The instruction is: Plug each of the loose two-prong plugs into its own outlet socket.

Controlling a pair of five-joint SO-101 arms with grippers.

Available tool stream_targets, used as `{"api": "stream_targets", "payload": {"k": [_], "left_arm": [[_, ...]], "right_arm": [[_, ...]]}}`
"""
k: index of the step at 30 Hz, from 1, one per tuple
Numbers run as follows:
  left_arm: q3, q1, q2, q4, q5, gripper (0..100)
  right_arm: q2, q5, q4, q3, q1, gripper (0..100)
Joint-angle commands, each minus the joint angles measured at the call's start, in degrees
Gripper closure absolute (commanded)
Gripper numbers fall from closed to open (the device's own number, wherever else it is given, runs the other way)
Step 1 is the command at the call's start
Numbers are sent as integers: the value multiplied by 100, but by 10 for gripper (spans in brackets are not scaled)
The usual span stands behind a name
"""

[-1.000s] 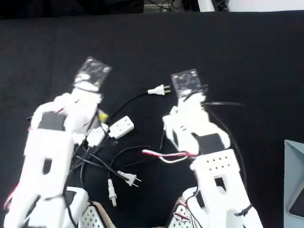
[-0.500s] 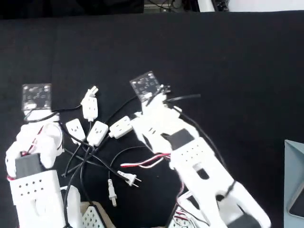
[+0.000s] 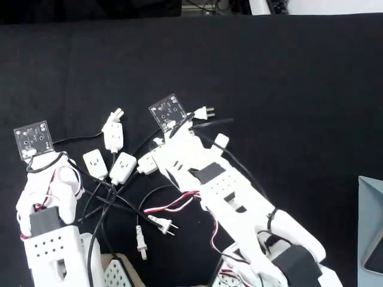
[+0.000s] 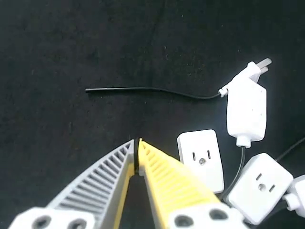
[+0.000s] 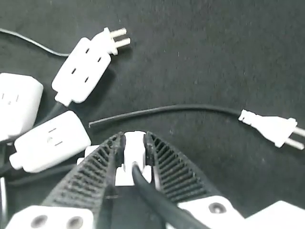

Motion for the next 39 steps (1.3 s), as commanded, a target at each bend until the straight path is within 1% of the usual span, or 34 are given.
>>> {"api": "stream_targets", "payload": {"k": [1, 11, 18, 27, 32, 39], "left_arm": [[-31, -48, -132, -105, 44, 970], [-31, -48, -123, -105, 44, 970], [-31, -48, -123, -105, 44, 970], [40, -57, -149, -114, 44, 970], [40, -57, -149, -114, 44, 970], [48, -57, -149, -114, 44, 970]], "right_arm": [[4, -35, 88, -215, -97, 987], [13, -44, 123, -154, -97, 987], [708, -35, 114, -259, -79, 987], [725, -35, 229, -198, -105, 987], [1323, -26, 237, -470, -105, 987], [1824, -26, 1046, -1042, -105, 987]]}}
